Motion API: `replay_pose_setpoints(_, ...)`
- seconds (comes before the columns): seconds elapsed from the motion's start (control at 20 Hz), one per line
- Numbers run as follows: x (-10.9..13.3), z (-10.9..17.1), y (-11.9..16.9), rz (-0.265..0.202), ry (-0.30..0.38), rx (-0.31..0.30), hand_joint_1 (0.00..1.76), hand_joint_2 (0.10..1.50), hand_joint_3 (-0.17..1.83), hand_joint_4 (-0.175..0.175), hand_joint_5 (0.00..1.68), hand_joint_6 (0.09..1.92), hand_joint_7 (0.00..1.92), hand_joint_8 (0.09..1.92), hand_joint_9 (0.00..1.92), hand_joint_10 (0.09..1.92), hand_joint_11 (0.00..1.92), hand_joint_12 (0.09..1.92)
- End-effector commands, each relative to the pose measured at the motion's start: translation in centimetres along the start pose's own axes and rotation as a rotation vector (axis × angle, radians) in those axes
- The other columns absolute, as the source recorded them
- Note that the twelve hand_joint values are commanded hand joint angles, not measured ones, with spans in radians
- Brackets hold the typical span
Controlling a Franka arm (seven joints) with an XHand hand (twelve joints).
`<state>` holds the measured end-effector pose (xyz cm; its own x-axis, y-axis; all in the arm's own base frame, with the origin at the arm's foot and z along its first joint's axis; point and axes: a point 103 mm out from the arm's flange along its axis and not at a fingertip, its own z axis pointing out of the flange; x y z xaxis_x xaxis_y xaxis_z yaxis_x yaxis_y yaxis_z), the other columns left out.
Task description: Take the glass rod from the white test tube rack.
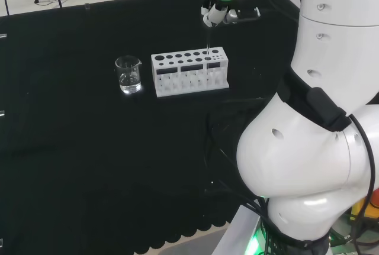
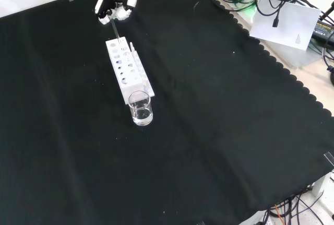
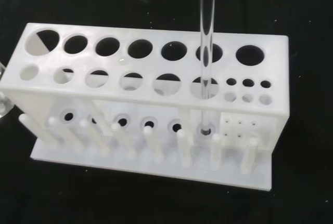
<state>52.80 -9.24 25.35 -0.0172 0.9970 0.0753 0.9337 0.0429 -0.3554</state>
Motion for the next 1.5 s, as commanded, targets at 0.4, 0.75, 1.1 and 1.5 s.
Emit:
replay_pose_setpoints(0.4,0.8,0.2,0.1,-0.021,0.023,0.008,1.10,1.20,0.07,-0.175,0.75,1.34,1.10,1.05,1.48,0.98,1.69,0.74)
replay_pose_setpoints(0.75,1.1,-0.8,-0.3,-0.008,0.036,-0.166,1.29,1.12,-0.12,-0.175,1.06,0.71,1.16,0.98,1.46,1.04,1.53,0.70)
replay_pose_setpoints(1.1,2.1,-4.0,-1.6,0.035,0.008,-0.211,1.33,1.06,-0.17,-0.175,1.32,0.24,1.33,0.71,1.58,0.85,1.64,0.57)
replay_pose_setpoints(1.5,2.8,-8.4,-5.1,0.032,0.007,-0.195,1.33,1.06,-0.17,-0.175,1.36,0.15,1.34,0.68,1.60,0.82,1.67,0.53)
